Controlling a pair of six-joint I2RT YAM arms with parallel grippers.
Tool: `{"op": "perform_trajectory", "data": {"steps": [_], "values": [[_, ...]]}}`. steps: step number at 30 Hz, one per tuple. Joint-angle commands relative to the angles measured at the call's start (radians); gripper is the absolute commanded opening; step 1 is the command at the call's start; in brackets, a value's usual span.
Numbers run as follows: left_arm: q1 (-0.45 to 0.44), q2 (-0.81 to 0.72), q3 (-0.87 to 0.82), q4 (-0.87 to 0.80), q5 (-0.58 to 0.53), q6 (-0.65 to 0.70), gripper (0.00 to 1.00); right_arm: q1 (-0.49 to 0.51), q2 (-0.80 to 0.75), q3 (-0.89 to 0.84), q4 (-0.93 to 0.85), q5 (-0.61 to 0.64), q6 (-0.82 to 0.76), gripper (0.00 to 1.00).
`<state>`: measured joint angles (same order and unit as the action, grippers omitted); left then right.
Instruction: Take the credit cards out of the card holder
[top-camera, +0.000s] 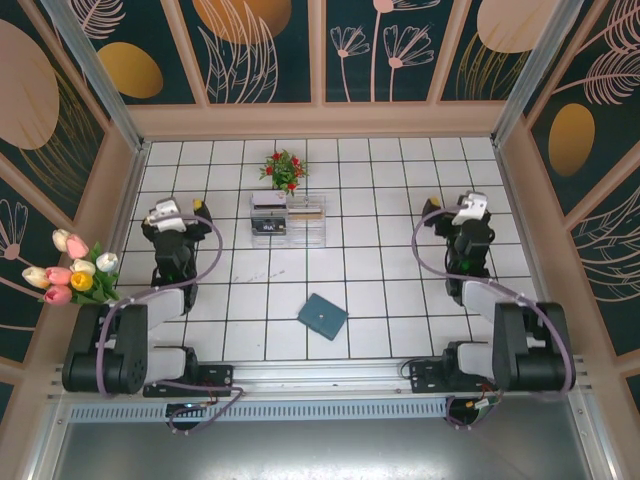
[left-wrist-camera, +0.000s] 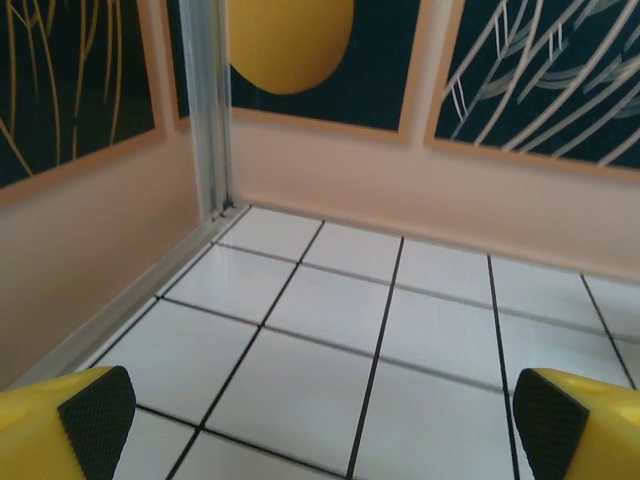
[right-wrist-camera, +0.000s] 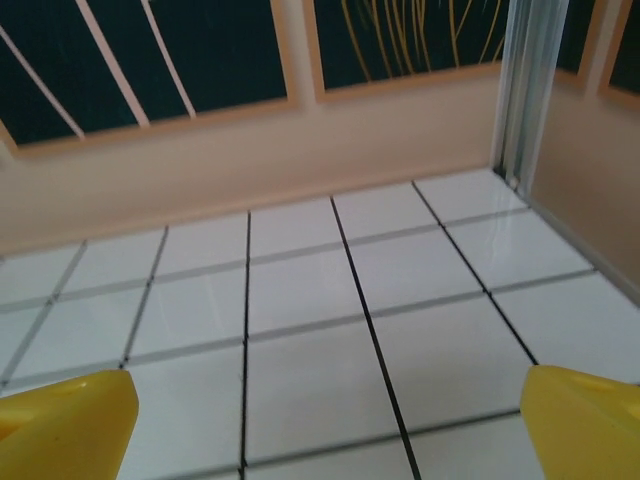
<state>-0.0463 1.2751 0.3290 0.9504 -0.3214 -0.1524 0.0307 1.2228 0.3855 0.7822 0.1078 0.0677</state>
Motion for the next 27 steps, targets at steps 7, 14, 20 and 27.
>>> {"op": "perform_trajectory", "data": {"steps": [7,14,20,27], "values": [[0.005,-0.215,0.2,-0.578,0.012,-0.278,0.99,0.092,-0.115,0.334,-0.836,0.135,0.313,0.99],[0.006,-0.2,0.312,-0.784,0.089,-0.311,0.99,0.23,-0.124,0.403,-1.028,-0.1,0.437,0.97],[0.006,-0.18,0.337,-0.821,0.107,-0.325,0.99,0.467,-0.066,0.43,-1.15,-0.155,0.576,0.94],[0.005,-0.165,0.346,-0.835,0.133,-0.31,0.99,0.798,0.088,0.489,-1.225,-0.042,0.752,0.86]]}}
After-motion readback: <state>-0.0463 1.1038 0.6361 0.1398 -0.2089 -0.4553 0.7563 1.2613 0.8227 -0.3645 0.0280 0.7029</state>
